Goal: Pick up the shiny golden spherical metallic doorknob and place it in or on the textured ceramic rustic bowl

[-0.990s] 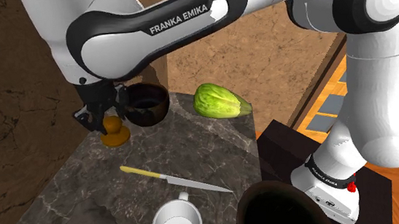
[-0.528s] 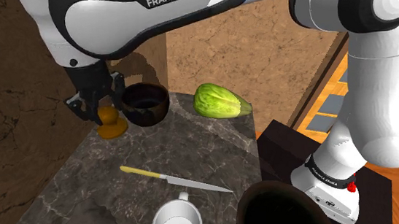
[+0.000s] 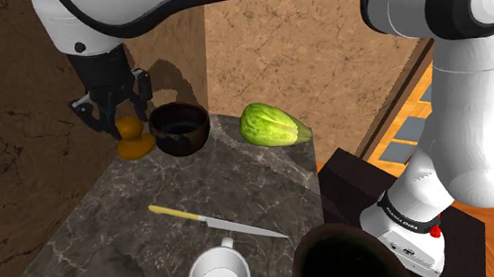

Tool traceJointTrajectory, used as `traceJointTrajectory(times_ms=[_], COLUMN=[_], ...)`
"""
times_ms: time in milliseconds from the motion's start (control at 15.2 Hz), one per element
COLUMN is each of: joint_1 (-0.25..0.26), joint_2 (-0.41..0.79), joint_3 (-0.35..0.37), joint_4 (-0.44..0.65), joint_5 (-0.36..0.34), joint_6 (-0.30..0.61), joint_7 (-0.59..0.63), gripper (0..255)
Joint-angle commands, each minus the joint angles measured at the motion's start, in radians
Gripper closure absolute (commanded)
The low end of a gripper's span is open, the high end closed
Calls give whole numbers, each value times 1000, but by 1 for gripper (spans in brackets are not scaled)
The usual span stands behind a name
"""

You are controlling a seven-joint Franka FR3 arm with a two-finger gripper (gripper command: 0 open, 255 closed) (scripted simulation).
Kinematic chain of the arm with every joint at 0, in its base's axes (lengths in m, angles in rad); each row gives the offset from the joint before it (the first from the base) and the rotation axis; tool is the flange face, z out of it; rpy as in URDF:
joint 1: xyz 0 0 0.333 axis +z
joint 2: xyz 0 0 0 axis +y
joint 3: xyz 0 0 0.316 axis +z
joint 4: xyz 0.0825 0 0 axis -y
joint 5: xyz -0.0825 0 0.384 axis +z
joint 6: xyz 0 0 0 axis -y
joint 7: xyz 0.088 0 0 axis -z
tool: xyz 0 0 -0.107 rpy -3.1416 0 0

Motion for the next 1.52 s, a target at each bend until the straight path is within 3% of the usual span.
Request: traceJointTrajectory(times_ms=[0,858,1452], joint_1=[3,-223,-233], joint_2=[-1,-66,-57], joint_3=[1,-60,-66], joint_4=[26,-62,-157], joint_5=[1,43,35], joint_6=[-26,36,138], joint_7=[-5,-272,-259], gripper=[255,255,255])
